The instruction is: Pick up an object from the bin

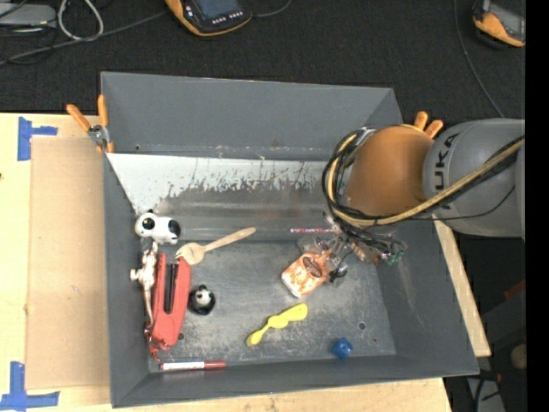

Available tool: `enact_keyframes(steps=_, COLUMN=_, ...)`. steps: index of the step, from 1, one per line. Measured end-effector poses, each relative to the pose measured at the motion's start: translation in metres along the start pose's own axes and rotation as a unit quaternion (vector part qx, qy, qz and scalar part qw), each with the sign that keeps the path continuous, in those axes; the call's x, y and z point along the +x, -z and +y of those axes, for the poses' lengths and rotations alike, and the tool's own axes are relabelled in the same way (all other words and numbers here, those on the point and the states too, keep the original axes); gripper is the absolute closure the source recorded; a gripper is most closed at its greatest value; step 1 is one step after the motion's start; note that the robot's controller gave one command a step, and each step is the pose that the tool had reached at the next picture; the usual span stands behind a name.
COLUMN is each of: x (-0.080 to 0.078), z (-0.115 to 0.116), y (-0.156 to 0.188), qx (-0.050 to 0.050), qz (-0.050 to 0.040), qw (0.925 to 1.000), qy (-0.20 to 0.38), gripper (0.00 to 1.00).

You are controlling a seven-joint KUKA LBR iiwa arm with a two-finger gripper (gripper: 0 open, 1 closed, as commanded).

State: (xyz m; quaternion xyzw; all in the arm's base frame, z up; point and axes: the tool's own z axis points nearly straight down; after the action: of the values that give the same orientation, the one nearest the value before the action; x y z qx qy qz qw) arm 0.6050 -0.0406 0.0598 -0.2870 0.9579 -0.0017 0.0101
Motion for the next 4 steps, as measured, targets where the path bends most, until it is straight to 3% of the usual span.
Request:
enact_keyframes(steps=3, x=-0.002, z=0.003, y=0.069, qx=-0.002, qz=0.0008, qw=1.0000, qy=-0.001, gripper=1.00)
enact_keyframes(steps=4, x=-0.002, z=0.003, y=0.076, qx=-0.002, qz=0.0003, qw=1.0000, qy=-0.002, gripper=1.00)
